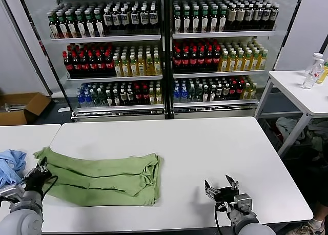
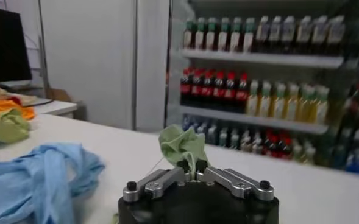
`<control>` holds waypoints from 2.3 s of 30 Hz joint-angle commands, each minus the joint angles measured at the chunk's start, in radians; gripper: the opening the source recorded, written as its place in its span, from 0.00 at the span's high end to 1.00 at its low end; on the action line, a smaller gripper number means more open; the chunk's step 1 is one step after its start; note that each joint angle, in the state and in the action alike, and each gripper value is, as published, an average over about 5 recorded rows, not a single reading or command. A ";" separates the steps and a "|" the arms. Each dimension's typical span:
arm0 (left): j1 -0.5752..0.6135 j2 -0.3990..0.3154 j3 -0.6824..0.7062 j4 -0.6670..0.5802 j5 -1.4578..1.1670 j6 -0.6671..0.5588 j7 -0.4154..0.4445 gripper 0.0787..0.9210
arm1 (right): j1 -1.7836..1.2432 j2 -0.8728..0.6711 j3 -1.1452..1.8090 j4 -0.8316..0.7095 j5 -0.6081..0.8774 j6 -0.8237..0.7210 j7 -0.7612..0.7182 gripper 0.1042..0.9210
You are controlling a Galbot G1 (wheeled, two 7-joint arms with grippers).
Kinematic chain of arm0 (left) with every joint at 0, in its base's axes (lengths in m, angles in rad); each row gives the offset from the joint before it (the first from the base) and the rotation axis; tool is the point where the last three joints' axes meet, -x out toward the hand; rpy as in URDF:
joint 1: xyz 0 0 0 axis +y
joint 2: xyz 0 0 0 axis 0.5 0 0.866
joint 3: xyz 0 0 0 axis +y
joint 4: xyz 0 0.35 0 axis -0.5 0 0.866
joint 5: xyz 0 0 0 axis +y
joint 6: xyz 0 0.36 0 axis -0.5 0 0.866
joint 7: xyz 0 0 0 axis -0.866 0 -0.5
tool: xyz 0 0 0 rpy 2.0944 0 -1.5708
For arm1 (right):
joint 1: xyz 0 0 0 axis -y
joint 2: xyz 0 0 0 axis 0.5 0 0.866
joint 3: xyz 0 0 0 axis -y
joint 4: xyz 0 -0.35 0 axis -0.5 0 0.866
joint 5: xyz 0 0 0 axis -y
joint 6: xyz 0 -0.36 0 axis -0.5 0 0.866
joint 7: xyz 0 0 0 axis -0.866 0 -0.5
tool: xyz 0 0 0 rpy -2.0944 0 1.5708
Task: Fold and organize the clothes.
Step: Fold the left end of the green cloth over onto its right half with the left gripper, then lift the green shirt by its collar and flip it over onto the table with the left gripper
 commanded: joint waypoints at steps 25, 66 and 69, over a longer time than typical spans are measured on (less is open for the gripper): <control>-0.101 -0.250 0.681 0.032 0.163 0.066 0.029 0.95 | -0.008 0.002 0.017 0.021 -0.010 0.002 -0.001 0.12; 0.024 -0.134 0.302 0.085 0.074 0.059 0.110 0.12 | 0.046 -0.004 0.002 0.012 0.006 -0.003 0.001 0.12; 0.019 -0.136 0.303 0.092 0.046 0.059 0.132 0.12 | 0.050 -0.005 0.000 0.010 0.007 -0.003 0.001 0.12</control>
